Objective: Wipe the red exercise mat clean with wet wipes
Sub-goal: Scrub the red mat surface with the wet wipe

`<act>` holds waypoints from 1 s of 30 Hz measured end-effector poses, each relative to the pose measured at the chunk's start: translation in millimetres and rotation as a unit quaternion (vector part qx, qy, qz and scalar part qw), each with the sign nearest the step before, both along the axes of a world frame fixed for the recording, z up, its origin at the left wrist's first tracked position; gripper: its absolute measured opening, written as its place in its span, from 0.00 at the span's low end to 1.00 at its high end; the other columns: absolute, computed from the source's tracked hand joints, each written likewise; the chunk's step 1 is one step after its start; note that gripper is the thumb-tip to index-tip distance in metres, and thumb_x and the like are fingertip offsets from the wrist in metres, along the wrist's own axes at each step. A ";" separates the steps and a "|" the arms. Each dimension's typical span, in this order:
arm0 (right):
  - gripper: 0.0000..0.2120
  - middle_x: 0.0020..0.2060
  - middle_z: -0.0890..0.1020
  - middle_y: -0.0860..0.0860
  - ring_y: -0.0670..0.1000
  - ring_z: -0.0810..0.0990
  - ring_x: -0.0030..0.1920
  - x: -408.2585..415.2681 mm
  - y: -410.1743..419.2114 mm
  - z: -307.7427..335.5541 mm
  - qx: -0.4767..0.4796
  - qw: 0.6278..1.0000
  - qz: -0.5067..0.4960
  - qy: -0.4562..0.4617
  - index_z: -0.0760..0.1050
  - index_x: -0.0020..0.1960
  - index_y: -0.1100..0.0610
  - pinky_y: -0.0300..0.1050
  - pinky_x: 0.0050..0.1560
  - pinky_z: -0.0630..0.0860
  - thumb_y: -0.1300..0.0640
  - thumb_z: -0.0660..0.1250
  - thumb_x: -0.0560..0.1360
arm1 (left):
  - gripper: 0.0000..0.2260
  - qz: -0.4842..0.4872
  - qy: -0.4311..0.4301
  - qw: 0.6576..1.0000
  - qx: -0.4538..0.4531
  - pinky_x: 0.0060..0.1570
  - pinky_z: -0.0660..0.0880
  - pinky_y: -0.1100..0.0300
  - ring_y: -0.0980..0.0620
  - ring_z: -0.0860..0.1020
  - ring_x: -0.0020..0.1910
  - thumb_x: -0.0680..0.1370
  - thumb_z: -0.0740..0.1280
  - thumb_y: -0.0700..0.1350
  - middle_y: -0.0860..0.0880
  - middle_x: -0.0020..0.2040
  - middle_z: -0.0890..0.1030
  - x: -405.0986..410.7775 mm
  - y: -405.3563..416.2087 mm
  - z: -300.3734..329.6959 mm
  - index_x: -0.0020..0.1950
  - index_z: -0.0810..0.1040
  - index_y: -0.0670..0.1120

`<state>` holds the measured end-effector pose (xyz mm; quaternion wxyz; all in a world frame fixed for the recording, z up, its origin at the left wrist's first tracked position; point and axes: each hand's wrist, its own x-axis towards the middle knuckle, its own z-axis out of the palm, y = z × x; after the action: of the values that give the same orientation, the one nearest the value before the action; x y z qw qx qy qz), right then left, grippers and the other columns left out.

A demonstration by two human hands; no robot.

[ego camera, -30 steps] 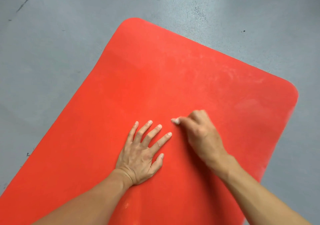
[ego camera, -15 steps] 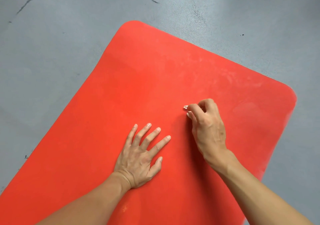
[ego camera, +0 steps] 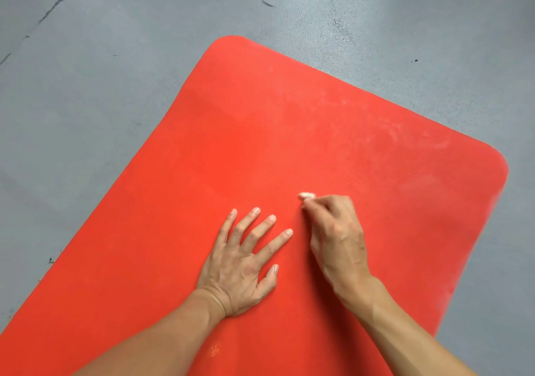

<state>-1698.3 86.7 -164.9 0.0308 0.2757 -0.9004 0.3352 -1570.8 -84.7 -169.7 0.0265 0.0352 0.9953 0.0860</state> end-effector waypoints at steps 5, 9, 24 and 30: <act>0.12 0.44 0.81 0.54 0.57 0.77 0.45 -16.2 5.9 -1.9 0.001 0.991 0.129 0.033 0.84 0.57 0.59 0.51 0.46 0.76 0.59 0.62 0.84 | 0.31 0.000 0.005 1.000 0.002 0.76 0.60 0.32 0.41 0.63 0.81 0.78 0.65 0.58 0.49 0.79 0.70 0.2 0.1 -0.3 0.81 0.67 0.59; 0.07 0.41 0.79 0.53 0.56 0.74 0.45 -70.5 7.5 -6.3 -0.016 0.997 -0.061 0.038 0.86 0.55 0.57 0.52 0.44 0.73 0.63 0.70 0.80 | 0.30 0.006 0.006 1.000 0.004 0.77 0.59 0.32 0.41 0.62 0.81 0.78 0.65 0.58 0.49 0.79 0.70 0.6 -0.5 -1.5 0.81 0.66 0.59; 0.12 0.42 0.78 0.55 0.57 0.74 0.44 -47.3 -18.6 -14.5 -0.013 0.994 -0.108 0.010 0.84 0.62 0.56 0.50 0.45 0.71 0.62 0.69 0.80 | 0.30 0.009 0.018 1.000 0.003 0.76 0.59 0.32 0.41 0.62 0.81 0.78 0.66 0.58 0.49 0.79 0.70 1.7 0.6 -3.0 0.81 0.68 0.59; 0.14 0.45 0.76 0.53 0.54 0.74 0.47 23.3 -19.7 -17.9 -0.026 0.997 0.072 0.016 0.82 0.64 0.58 0.44 0.47 0.73 0.64 0.67 0.80 | 0.27 0.010 0.019 1.000 0.009 0.76 0.60 0.32 0.41 0.63 0.81 0.78 0.66 0.58 0.48 0.79 0.70 0.0 0.0 -2.2 0.78 0.72 0.57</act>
<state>-1674.9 66.9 -182.8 0.0283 0.3439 -0.8689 0.3549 -1570.8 -84.7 -171.9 0.0069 0.0272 0.9951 0.0945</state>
